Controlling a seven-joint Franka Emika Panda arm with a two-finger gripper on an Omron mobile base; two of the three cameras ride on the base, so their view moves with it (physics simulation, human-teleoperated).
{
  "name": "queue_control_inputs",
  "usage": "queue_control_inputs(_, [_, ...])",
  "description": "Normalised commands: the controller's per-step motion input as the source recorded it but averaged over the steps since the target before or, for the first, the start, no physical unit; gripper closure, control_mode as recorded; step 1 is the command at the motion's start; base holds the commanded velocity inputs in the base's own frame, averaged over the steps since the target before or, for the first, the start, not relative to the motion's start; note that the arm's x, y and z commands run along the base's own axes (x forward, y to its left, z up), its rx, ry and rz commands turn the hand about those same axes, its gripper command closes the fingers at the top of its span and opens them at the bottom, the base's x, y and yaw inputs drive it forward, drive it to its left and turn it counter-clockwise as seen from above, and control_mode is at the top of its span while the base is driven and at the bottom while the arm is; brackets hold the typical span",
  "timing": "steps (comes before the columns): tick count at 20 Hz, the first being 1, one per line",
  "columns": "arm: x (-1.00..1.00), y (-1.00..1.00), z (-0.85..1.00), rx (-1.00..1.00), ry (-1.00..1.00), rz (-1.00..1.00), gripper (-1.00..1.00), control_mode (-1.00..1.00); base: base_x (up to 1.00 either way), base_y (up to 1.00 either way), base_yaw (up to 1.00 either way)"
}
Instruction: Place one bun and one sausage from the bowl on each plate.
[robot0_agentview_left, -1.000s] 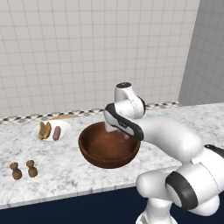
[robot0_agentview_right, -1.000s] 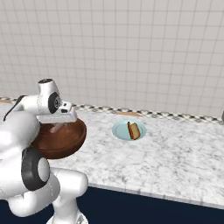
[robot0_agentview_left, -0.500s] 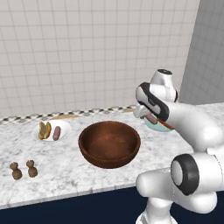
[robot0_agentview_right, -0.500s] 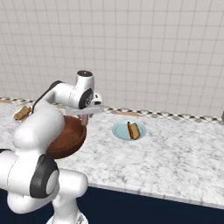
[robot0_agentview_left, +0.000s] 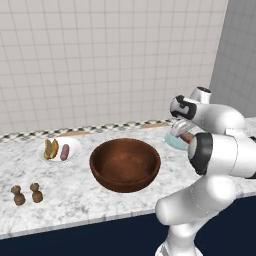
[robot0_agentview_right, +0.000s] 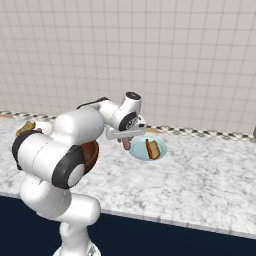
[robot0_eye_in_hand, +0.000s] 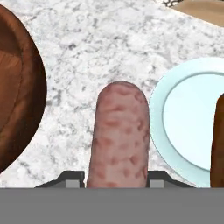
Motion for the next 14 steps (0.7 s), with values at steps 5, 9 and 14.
queue_control_inputs(5, [0.42, -0.16, -0.5, -0.09, 0.04, -0.01, 1.0, -1.0, 0.0, 0.0, 0.0])
queue_control_inputs(9, [0.28, -0.24, -0.35, -0.13, -0.07, -0.06, 1.0, -1.0, 0.0, 0.0, 0.0])
queue_control_inputs(14, [0.32, -0.2, -0.12, 0.0, -0.07, -0.01, 1.0, -1.0, 0.0, 0.0, 0.0])
